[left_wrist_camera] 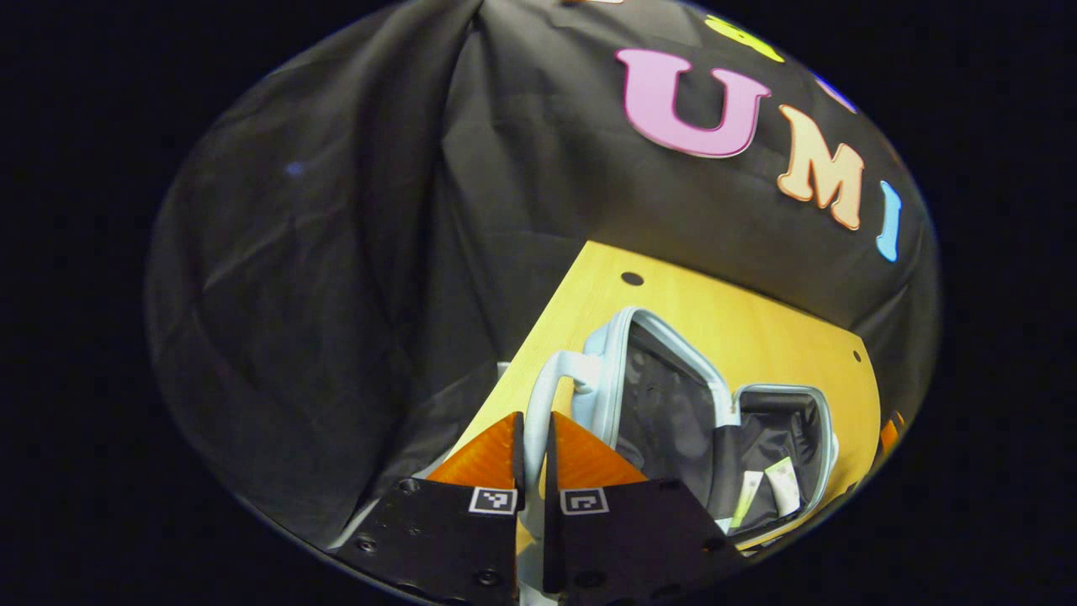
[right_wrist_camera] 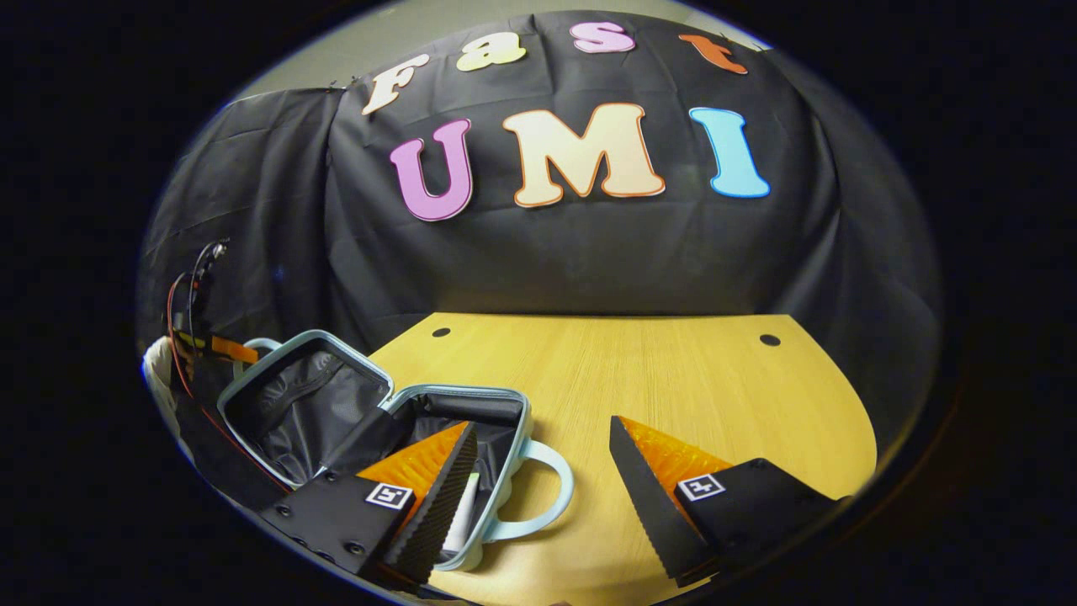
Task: First open the suitcase, pack the skin care products into it, and then close the suitcase.
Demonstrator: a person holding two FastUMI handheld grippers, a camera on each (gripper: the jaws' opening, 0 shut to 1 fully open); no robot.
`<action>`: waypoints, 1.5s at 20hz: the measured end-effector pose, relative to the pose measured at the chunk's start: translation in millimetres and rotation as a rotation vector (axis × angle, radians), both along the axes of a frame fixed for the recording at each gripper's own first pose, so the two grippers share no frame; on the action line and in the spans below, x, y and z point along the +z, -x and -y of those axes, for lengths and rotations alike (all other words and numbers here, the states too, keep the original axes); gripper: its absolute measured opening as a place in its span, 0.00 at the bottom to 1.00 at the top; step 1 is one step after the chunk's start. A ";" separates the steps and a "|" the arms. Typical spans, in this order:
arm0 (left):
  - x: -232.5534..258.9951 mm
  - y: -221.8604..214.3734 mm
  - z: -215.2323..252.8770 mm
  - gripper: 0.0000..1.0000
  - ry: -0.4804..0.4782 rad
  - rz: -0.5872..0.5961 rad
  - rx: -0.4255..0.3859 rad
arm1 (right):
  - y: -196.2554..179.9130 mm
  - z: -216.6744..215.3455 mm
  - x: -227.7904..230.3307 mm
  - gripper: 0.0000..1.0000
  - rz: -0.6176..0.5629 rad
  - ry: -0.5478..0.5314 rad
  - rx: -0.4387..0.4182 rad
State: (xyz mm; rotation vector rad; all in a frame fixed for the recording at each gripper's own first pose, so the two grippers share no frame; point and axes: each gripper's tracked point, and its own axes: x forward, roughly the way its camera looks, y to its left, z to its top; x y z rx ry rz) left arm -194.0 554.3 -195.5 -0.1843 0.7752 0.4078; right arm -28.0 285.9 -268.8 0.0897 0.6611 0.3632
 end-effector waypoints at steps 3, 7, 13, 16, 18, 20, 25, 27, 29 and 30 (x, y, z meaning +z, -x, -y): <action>33.6 -2.9 31.5 0.04 -0.059 0.039 -0.027 | -0.8 15.8 15.3 0.98 0.028 -0.020 0.033; 68.8 -8.6 64.7 0.04 -0.164 0.062 -0.044 | -1.7 44.5 25.0 0.98 0.033 -0.049 0.032; 113.1 -33.1 160.6 0.03 -0.095 0.180 -0.104 | -5.6 80.7 25.4 0.98 0.022 -0.081 0.041; 121.4 -49.2 215.0 0.03 -0.058 0.235 -0.186 | -7.3 99.5 22.1 0.98 0.009 -0.085 0.042; 117.5 -59.7 242.8 0.03 -0.045 0.254 -0.224 | -7.6 111.5 26.6 0.98 0.014 -0.088 0.046; 115.8 -69.7 265.6 0.03 -0.017 0.293 -0.226 | -8.7 122.3 31.1 0.98 0.023 -0.081 0.056; 98.5 -82.9 333.4 0.05 0.128 0.332 -0.298 | -13.8 154.1 35.8 0.98 0.042 -0.058 0.045; 90.3 -85.0 357.5 0.03 0.151 0.325 -0.347 | -13.6 167.5 37.4 0.98 0.043 -0.052 0.022; 78.5 -87.9 378.1 0.04 0.178 0.311 -0.384 | -12.4 178.3 40.6 0.98 0.047 -0.044 0.006; 72.1 -88.4 387.5 0.04 0.197 0.303 -0.393 | -11.8 182.9 41.9 0.98 0.050 -0.040 0.002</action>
